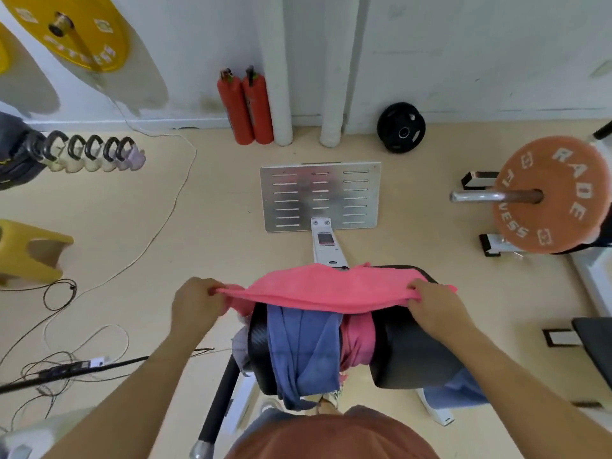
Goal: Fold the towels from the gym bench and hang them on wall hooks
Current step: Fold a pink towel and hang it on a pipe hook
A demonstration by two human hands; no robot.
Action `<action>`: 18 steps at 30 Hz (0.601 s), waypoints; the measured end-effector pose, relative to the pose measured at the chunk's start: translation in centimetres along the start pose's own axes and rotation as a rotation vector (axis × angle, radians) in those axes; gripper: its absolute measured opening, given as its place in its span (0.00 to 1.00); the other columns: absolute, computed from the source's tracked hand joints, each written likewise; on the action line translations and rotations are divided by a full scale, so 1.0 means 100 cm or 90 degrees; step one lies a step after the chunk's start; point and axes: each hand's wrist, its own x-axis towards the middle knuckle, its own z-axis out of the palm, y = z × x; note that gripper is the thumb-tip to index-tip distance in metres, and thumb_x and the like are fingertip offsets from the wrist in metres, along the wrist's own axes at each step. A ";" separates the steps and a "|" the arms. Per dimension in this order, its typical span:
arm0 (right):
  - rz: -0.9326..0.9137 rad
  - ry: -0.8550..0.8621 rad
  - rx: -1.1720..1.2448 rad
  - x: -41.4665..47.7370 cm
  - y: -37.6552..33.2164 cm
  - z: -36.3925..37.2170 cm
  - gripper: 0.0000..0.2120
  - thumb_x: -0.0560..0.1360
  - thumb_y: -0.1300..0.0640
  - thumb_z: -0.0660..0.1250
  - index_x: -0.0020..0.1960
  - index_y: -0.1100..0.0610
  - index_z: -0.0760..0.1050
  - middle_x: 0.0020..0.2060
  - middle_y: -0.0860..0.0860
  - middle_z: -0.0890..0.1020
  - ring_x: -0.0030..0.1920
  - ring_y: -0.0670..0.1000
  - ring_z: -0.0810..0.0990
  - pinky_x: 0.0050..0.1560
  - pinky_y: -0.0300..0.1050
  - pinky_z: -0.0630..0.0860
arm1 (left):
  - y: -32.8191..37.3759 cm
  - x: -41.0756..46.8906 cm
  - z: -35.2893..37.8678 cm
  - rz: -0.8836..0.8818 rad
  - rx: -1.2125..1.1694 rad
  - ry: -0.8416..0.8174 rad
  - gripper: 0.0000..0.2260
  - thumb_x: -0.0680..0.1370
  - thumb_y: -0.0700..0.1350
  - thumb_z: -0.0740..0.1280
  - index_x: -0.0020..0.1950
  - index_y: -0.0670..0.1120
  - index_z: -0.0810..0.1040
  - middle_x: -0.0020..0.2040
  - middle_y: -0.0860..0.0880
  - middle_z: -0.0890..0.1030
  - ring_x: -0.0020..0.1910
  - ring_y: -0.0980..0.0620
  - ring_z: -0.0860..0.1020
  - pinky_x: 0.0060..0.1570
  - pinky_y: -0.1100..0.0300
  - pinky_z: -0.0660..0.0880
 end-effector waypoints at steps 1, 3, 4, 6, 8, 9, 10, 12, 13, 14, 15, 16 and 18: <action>0.009 0.024 0.011 -0.002 0.008 -0.004 0.15 0.76 0.61 0.62 0.62 0.60 0.77 0.56 0.58 0.82 0.56 0.60 0.79 0.57 0.48 0.72 | -0.013 0.001 -0.007 -0.019 0.025 0.008 0.10 0.66 0.47 0.62 0.39 0.50 0.83 0.35 0.50 0.81 0.40 0.47 0.78 0.39 0.58 0.70; 0.037 0.010 0.012 -0.008 0.023 -0.008 0.13 0.77 0.60 0.61 0.59 0.59 0.79 0.54 0.59 0.83 0.55 0.60 0.79 0.56 0.49 0.72 | -0.041 0.002 -0.016 -0.093 0.087 0.001 0.08 0.73 0.44 0.64 0.39 0.49 0.82 0.37 0.46 0.81 0.43 0.41 0.79 0.40 0.56 0.71; 0.062 -0.010 0.011 -0.012 0.030 -0.007 0.13 0.78 0.60 0.60 0.56 0.58 0.81 0.53 0.58 0.83 0.53 0.59 0.79 0.54 0.48 0.72 | -0.050 0.001 -0.017 -0.130 0.109 -0.008 0.08 0.75 0.43 0.63 0.39 0.48 0.81 0.36 0.45 0.80 0.42 0.40 0.78 0.39 0.56 0.71; 0.125 -0.010 0.066 -0.020 0.035 -0.005 0.13 0.78 0.60 0.59 0.53 0.55 0.82 0.49 0.56 0.84 0.49 0.58 0.80 0.50 0.48 0.73 | -0.057 -0.002 -0.013 -0.183 0.102 -0.006 0.09 0.76 0.44 0.60 0.39 0.46 0.79 0.35 0.44 0.80 0.40 0.40 0.77 0.38 0.57 0.69; 0.187 0.020 0.163 -0.030 0.034 0.001 0.13 0.78 0.61 0.58 0.51 0.54 0.81 0.40 0.56 0.85 0.41 0.58 0.81 0.45 0.48 0.75 | -0.054 -0.005 -0.006 -0.197 0.038 -0.019 0.12 0.77 0.44 0.57 0.38 0.44 0.76 0.31 0.45 0.80 0.35 0.42 0.78 0.34 0.58 0.68; 0.219 0.032 0.243 -0.033 0.030 0.004 0.13 0.78 0.61 0.57 0.49 0.54 0.81 0.33 0.56 0.83 0.33 0.56 0.80 0.38 0.47 0.76 | -0.049 -0.006 -0.002 -0.202 0.002 -0.036 0.13 0.77 0.44 0.56 0.38 0.42 0.76 0.29 0.45 0.80 0.32 0.43 0.78 0.33 0.59 0.67; 0.256 0.040 0.348 -0.036 0.026 0.006 0.12 0.79 0.60 0.57 0.49 0.55 0.80 0.28 0.57 0.81 0.28 0.55 0.78 0.32 0.45 0.76 | -0.045 -0.006 0.002 -0.205 -0.039 -0.053 0.14 0.78 0.44 0.56 0.39 0.41 0.76 0.27 0.46 0.80 0.29 0.45 0.77 0.31 0.59 0.67; 0.316 0.058 0.594 -0.040 0.009 0.011 0.10 0.80 0.61 0.58 0.53 0.55 0.78 0.32 0.58 0.82 0.30 0.54 0.79 0.31 0.43 0.79 | -0.032 -0.008 0.012 -0.183 -0.128 -0.061 0.14 0.79 0.44 0.56 0.42 0.41 0.79 0.24 0.48 0.79 0.26 0.46 0.77 0.31 0.59 0.69; 0.324 0.075 0.696 -0.041 -0.001 0.013 0.09 0.80 0.62 0.59 0.54 0.57 0.78 0.37 0.60 0.83 0.36 0.55 0.82 0.36 0.44 0.81 | -0.023 -0.009 0.016 -0.155 -0.154 -0.050 0.14 0.79 0.44 0.57 0.44 0.43 0.80 0.24 0.48 0.79 0.27 0.46 0.78 0.32 0.58 0.71; 0.328 0.095 0.754 -0.041 -0.010 0.013 0.09 0.80 0.63 0.59 0.52 0.59 0.78 0.42 0.61 0.84 0.42 0.56 0.83 0.43 0.47 0.82 | -0.012 -0.010 0.018 -0.112 -0.152 -0.041 0.13 0.79 0.44 0.57 0.45 0.46 0.82 0.28 0.47 0.81 0.32 0.45 0.80 0.35 0.57 0.72; 0.330 0.118 0.777 -0.041 -0.018 0.013 0.10 0.79 0.64 0.59 0.48 0.59 0.79 0.45 0.61 0.84 0.46 0.56 0.83 0.47 0.49 0.81 | 0.000 -0.012 0.019 -0.061 -0.119 -0.035 0.13 0.79 0.45 0.58 0.48 0.49 0.83 0.33 0.46 0.83 0.38 0.44 0.81 0.40 0.56 0.73; 0.326 0.136 0.771 -0.042 -0.026 0.013 0.11 0.79 0.64 0.59 0.45 0.58 0.79 0.45 0.60 0.84 0.48 0.56 0.83 0.50 0.51 0.81 | 0.011 -0.014 0.020 -0.016 -0.082 -0.032 0.13 0.79 0.45 0.58 0.51 0.52 0.83 0.38 0.45 0.83 0.43 0.45 0.80 0.43 0.57 0.72; 0.280 0.151 0.736 -0.046 -0.042 0.009 0.13 0.77 0.62 0.59 0.41 0.56 0.81 0.42 0.57 0.85 0.48 0.55 0.84 0.52 0.55 0.80 | 0.036 -0.021 0.019 0.066 -0.046 -0.028 0.12 0.79 0.45 0.59 0.55 0.55 0.81 0.44 0.45 0.82 0.45 0.47 0.77 0.43 0.59 0.68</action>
